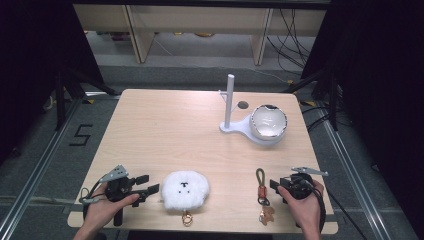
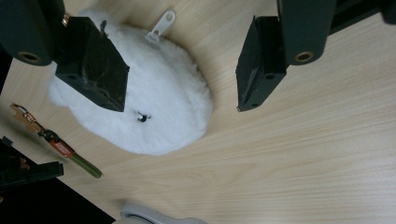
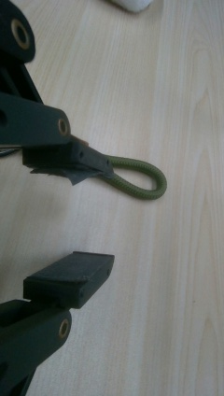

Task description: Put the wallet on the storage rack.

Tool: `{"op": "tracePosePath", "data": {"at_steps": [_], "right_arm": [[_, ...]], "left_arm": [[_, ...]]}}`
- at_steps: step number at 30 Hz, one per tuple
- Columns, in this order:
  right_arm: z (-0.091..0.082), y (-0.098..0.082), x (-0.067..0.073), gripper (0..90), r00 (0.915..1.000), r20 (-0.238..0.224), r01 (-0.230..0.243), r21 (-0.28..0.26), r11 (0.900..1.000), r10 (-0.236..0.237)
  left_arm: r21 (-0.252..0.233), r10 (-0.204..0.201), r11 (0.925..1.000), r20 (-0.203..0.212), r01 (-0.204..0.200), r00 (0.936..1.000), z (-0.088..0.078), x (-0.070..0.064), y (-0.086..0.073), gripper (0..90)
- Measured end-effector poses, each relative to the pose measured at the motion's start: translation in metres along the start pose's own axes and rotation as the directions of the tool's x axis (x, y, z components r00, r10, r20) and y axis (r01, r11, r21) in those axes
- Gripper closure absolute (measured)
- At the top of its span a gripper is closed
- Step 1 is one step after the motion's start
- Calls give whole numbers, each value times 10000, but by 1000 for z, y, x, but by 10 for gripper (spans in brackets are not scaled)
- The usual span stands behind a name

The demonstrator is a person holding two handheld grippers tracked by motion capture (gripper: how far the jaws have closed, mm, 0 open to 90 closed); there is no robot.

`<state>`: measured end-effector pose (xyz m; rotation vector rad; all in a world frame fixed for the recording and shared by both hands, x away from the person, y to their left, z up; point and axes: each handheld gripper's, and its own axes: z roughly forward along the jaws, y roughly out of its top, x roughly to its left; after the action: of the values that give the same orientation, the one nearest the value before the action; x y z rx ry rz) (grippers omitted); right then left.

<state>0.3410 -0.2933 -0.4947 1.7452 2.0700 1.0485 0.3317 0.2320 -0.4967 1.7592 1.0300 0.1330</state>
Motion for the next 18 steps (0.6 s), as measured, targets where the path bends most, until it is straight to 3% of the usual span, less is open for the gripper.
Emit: {"op": "tracePosePath", "data": {"at_steps": [1,3,4,5,6,8,10,11,12,18], "right_arm": [[1,2,1,518,9999,-97,-47,-27,10000,47],[-1,7,4,518,9999,-65,137,103,9999,-136],[-4,9,13,518,9978,-99,-653,369,9972,657],[-3,11,9,518,9996,-284,8,262,9997,0],[-2,13,7,518,9989,-185,434,239,9988,-429],[-6,18,14,519,9996,-298,24,416,9991,-12],[-8,22,18,524,9995,-306,126,411,9991,-114],[-11,24,25,525,9983,-464,-327,599,9977,355],[-10,26,24,525,9984,-541,160,431,9989,-136],[-7,32,44,523,9929,-1130,466,780,9959,-376]], "left_arm": [[234,-100,9997,-140,104,9999,0,-2,4,337],[456,-113,9989,42,111,9999,5,-3,12,337],[498,-128,9987,129,121,9998,7,-3,14,335],[838,-136,9964,138,124,9998,9,-4,18,331],[1060,-130,9943,202,107,9997,12,-4,21,328],[1451,-28,9894,39,22,10000,19,-5,28,328],[1858,63,9826,83,-78,9999,25,-5,34,328],[2065,57,9784,-105,-35,9999,29,-6,37,325],[2210,41,9753,-101,-18,9999,33,-5,38,323],[3167,211,9483,16,-205,9998,49,-8,41,322]]}}
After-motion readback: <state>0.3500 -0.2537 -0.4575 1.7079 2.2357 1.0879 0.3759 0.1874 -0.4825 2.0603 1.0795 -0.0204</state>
